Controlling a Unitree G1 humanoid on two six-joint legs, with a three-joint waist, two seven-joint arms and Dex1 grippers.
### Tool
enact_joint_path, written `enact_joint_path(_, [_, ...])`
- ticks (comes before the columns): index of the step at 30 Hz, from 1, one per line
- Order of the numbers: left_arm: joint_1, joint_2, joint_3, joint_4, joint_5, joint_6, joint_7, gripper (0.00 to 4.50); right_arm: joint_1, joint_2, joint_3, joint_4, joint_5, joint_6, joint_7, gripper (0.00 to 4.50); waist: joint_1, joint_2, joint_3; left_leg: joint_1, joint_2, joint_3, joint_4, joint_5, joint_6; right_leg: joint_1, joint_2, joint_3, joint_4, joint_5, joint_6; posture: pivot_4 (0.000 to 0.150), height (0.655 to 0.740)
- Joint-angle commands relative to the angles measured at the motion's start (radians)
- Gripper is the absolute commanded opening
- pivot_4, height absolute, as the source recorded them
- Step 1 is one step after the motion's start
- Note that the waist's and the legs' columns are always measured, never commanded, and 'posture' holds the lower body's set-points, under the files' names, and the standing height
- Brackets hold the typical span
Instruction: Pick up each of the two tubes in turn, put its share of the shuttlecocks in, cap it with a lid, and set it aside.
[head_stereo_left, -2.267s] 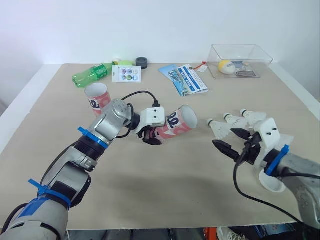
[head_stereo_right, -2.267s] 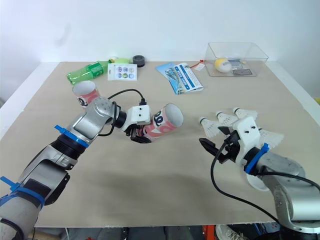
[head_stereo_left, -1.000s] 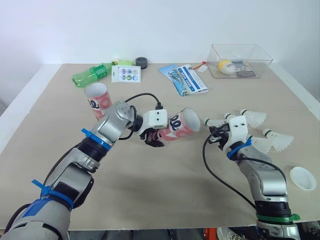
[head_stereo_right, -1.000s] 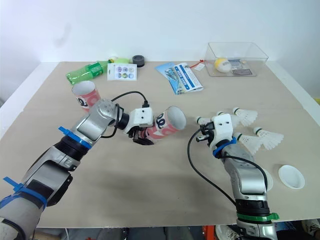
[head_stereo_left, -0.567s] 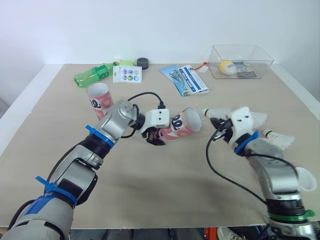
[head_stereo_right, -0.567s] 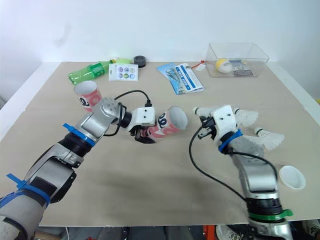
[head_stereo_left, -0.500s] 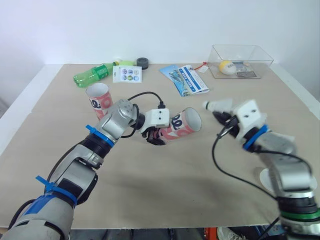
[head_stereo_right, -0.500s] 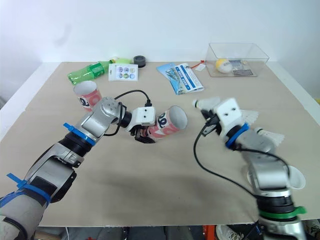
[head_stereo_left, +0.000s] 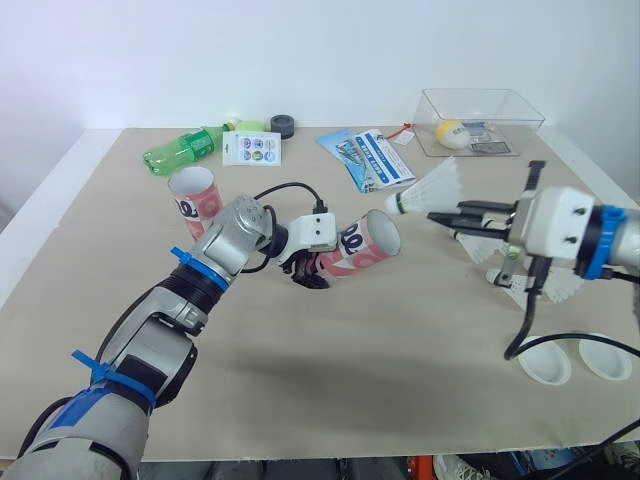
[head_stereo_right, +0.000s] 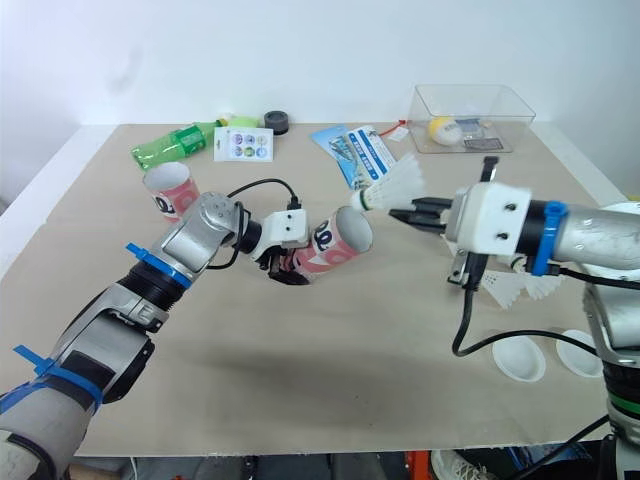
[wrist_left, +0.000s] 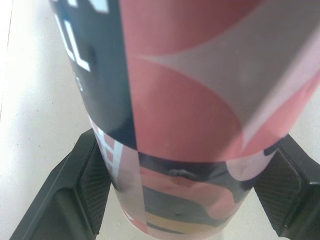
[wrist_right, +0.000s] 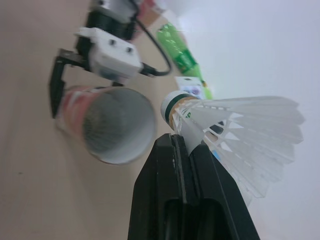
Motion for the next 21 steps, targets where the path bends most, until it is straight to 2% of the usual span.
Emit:
enact_joint_path(1, [0.003,0.001,0.006,-0.029,-0.005,0.02,-0.008,3.68,-0.022,0.018,0.053,0.028,-0.057,-0.072,0.01,0.02,0.0,0.0,0.0,0.0,0.0,0.0,0.0,0.0,0.0,0.0,0.0,0.0,0.0,0.0,0.0,0.15,0.74])
enact_joint_path(6, [0.011,0.002,0.003,-0.053,-0.006,0.035,-0.006,3.68,-0.073,0.043,0.121,0.097,-0.09,-0.122,0.042,0.02,0.0,0.0,0.0,-0.001,0.0,0.0,-0.001,0.0,0.0,-0.001,0.0,0.0,0.0,0.001,0.003,0.15,0.74])
enact_joint_path(9, [0.019,0.004,0.002,-0.072,-0.009,0.048,-0.007,3.68,-0.101,0.051,0.134,0.115,-0.072,-0.117,0.062,0.96,0.0,0.0,0.0,-0.001,0.0,0.0,-0.001,0.0,0.0,-0.001,0.0,0.0,0.0,0.001,0.003,0.15,0.74])
enact_joint_path(14, [0.033,0.013,0.001,-0.083,-0.008,0.057,-0.004,3.68,-0.105,0.05,0.088,0.094,-0.021,-0.067,0.058,3.21,0.001,0.0,0.0,0.0,0.0,0.0,-0.002,0.0,0.0,-0.001,0.0,-0.001,0.0,0.0,0.003,0.15,0.74])
enact_joint_path(17, [0.039,0.016,-0.002,-0.088,-0.006,0.059,-0.003,3.68,-0.05,0.059,0.007,0.03,0.081,0.088,-0.005,4.44,0.001,0.0,0.0,0.0,0.0,0.0,-0.002,0.0,0.0,0.0,0.0,-0.001,0.0,0.0,0.003,0.15,0.74])
enact_joint_path(21, [0.038,0.01,-0.007,-0.078,0.002,0.053,0.006,3.68,0.208,0.118,-0.273,-0.112,0.237,0.4,-0.207,4.44,0.012,-0.001,0.0,-0.001,0.0,-0.002,-0.003,-0.001,0.001,0.0,0.0,-0.002,0.0,-0.001,0.003,0.15,0.74])
